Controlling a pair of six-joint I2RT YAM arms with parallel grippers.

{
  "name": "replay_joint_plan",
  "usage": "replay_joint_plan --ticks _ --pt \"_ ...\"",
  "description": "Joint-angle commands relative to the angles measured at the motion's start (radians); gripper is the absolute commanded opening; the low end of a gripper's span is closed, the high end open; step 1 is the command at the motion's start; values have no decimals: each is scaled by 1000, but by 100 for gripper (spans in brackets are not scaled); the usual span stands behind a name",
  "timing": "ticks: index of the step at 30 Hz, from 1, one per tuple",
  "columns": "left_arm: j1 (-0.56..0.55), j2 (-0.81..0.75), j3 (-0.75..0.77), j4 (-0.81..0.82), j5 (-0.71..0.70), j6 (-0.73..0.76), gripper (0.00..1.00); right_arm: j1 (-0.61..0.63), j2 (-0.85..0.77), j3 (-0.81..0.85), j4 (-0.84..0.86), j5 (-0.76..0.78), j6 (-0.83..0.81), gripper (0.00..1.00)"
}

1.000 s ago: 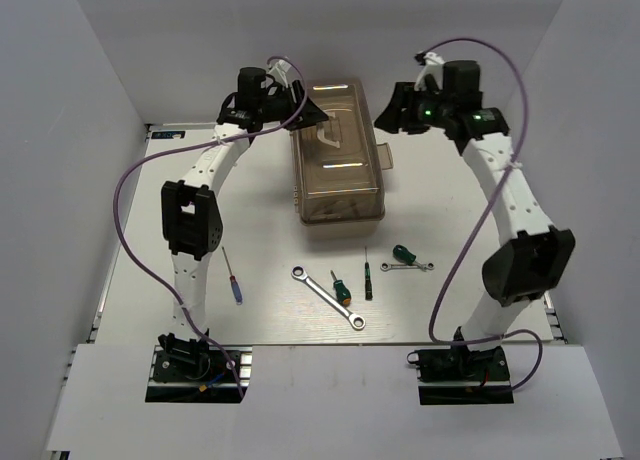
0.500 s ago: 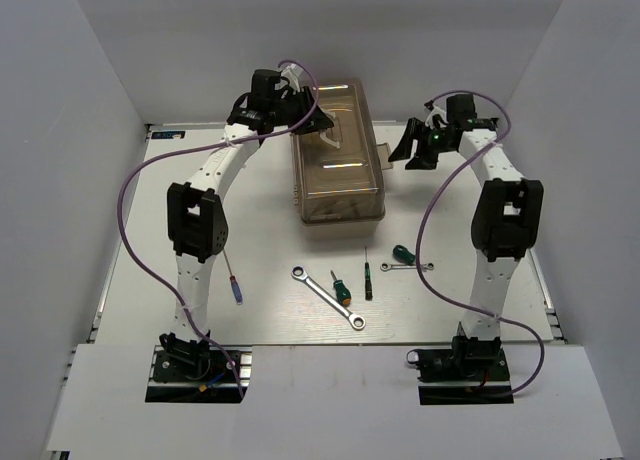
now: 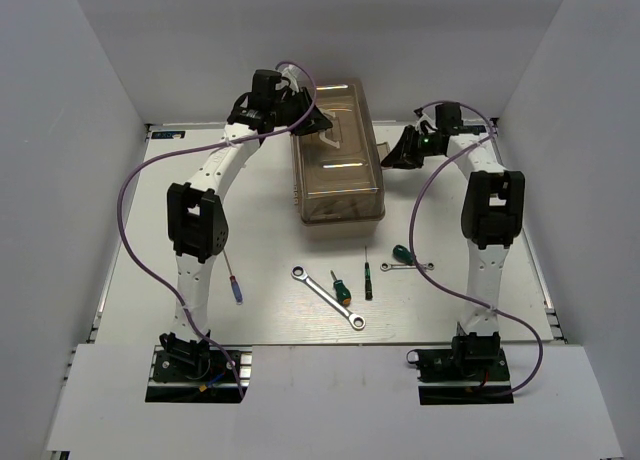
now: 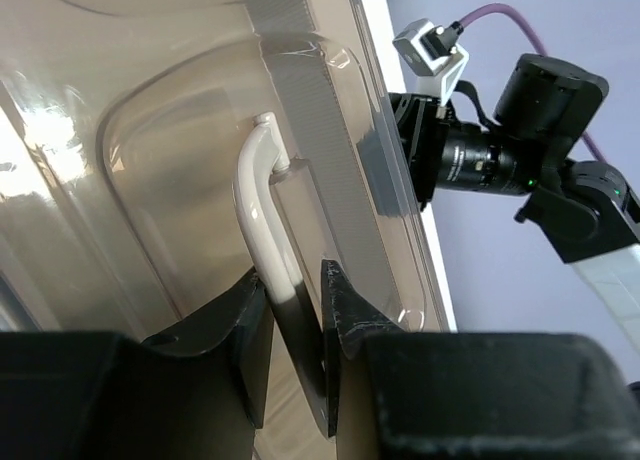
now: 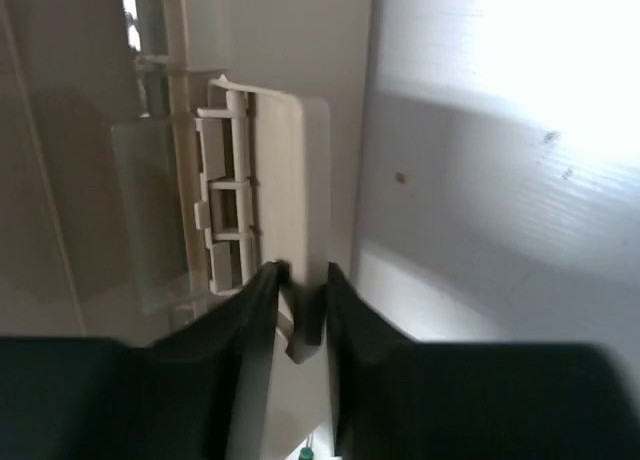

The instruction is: Sort the tools into containers

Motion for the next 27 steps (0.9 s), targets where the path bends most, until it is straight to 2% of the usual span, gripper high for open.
replay_joint_plan --ticks 1,2,3,4,9,17,27 --pt "-30 43 -22 -154 -22 83 0 -4 19 15 102 -102 32 22" --pt "-30 43 -12 -145 -13 74 0 -7 15 7 133 -113 49 8" --pt "-30 43 -12 -145 -13 65 0 -7 13 2 142 -126 60 1" --pt "-30 31 1 -145 -13 65 0 -15 2 -22 166 -143 66 0" --pt "-20 -7 44 -157 -75 56 0 -50 -85 -108 259 -89 69 0" --pt "90 -138 44 -250 -230 74 0 -145 -140 -149 268 -29 58 0" --pt "197 -279 -107 -273 -309 105 0 -176 -173 -199 268 -22 34 0"
